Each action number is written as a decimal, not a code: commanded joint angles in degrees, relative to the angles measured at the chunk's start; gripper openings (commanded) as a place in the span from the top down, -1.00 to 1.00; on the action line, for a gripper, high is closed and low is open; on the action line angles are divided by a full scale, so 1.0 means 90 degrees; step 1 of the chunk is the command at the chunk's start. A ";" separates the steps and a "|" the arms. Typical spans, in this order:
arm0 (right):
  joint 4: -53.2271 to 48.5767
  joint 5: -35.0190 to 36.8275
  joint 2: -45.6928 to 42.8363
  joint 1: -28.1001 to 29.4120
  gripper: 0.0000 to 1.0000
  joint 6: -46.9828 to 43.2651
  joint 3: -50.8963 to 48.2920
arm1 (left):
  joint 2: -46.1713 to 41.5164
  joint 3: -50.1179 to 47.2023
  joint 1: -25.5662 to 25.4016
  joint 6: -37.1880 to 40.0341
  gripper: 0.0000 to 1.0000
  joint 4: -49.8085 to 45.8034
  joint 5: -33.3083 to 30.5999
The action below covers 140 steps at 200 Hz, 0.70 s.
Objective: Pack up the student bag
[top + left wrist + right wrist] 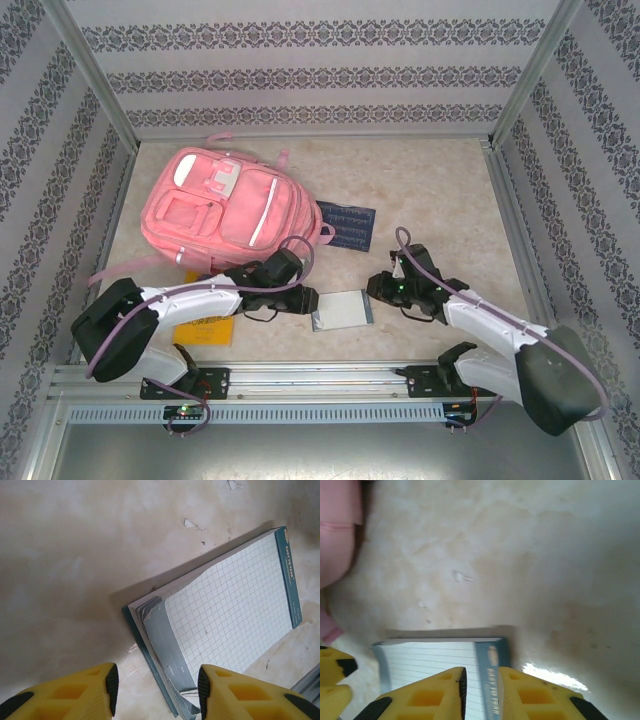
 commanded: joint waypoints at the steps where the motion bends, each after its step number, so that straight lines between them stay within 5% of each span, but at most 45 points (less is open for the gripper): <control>1: -0.0412 -0.0926 0.0551 -0.0210 0.47 -0.0681 0.0014 | 0.0158 -0.0186 -0.0085 -0.0189 0.07 0.0609 0.0411; 68: 0.0382 -0.1691 0.1113 -0.0206 0.43 -0.0421 -0.0298 | 0.0837 -0.0361 -0.0093 -0.0305 0.15 0.1477 0.0846; 140: 0.0337 -0.1736 0.0638 -0.0137 0.02 -0.0149 -0.0609 | 0.1000 -0.0472 -0.0085 -0.0239 0.22 0.1613 0.0853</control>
